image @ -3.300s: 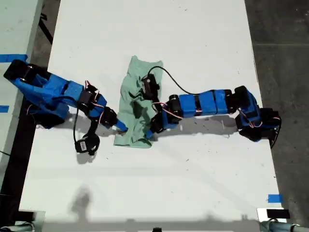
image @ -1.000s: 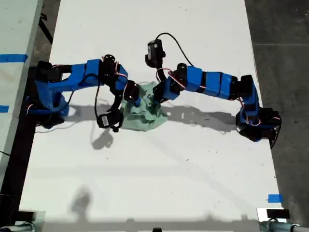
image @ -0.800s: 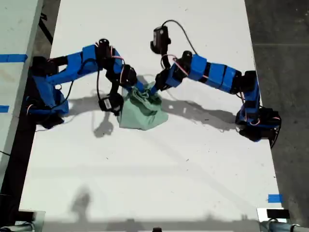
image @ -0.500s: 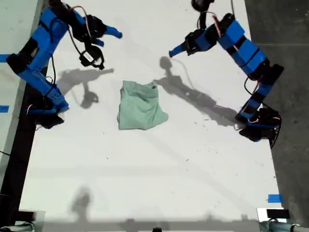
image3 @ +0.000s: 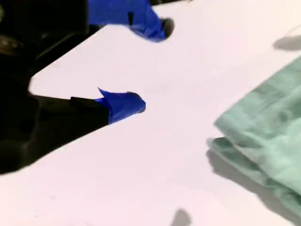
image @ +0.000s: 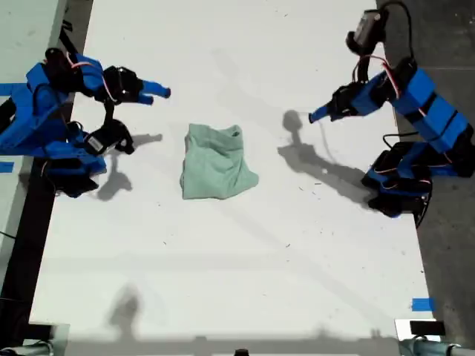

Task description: Fold tshirt

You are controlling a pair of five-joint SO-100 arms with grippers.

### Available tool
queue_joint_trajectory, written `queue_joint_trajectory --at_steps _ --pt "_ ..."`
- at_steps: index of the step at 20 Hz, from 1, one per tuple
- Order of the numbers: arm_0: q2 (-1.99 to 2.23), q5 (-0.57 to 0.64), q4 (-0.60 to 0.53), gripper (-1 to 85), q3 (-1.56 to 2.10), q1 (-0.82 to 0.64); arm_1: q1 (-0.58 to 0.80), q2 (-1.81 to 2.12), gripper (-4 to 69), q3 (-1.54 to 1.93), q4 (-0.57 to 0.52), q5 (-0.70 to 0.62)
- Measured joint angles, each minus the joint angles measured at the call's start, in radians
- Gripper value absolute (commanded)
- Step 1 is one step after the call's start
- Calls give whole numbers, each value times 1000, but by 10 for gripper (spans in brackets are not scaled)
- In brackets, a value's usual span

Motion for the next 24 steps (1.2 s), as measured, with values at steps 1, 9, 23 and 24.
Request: queue_joint_trajectory --at_steps 1,9,23,24 --pt "95 -61 -63 23 104 86 -52 103 -14 101 -26 43" --pt "859 -417 -308 14 891 480 -506 798 -10 888 -201 554" --pt "957 -468 -212 120 983 574 -621 1075 29 1103 -209 57" --pt "957 -468 -212 120 983 574 -621 1075 29 1103 -209 49"
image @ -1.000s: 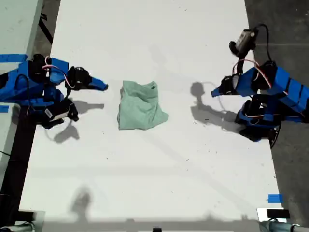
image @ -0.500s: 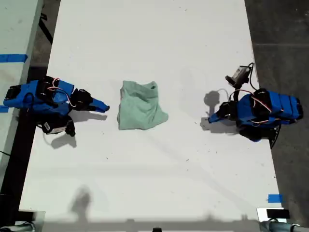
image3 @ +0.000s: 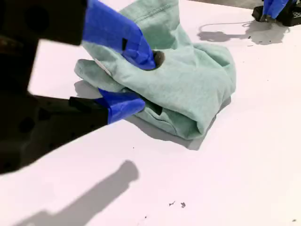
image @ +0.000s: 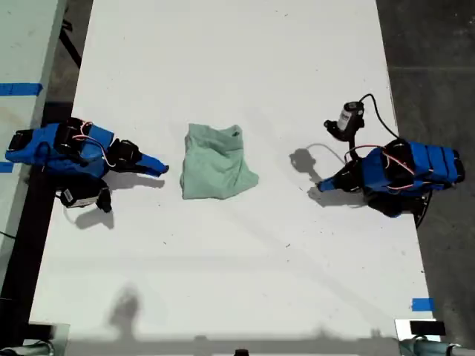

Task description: Fold tshirt

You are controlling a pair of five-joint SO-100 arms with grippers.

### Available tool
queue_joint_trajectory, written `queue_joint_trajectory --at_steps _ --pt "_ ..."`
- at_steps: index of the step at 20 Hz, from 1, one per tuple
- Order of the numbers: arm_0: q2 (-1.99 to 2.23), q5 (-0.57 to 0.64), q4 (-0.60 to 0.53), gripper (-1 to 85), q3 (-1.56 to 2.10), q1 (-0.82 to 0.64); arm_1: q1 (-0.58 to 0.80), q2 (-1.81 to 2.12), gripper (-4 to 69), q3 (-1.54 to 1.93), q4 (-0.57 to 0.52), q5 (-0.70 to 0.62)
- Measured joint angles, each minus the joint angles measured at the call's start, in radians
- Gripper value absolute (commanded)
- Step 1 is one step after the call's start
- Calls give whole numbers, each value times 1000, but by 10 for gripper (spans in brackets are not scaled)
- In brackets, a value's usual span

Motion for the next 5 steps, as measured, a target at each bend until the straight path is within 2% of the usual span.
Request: queue_joint_trajectory --at_steps 5 --pt "0 0 0 120 0 8 2 0 29 0 0 -6"
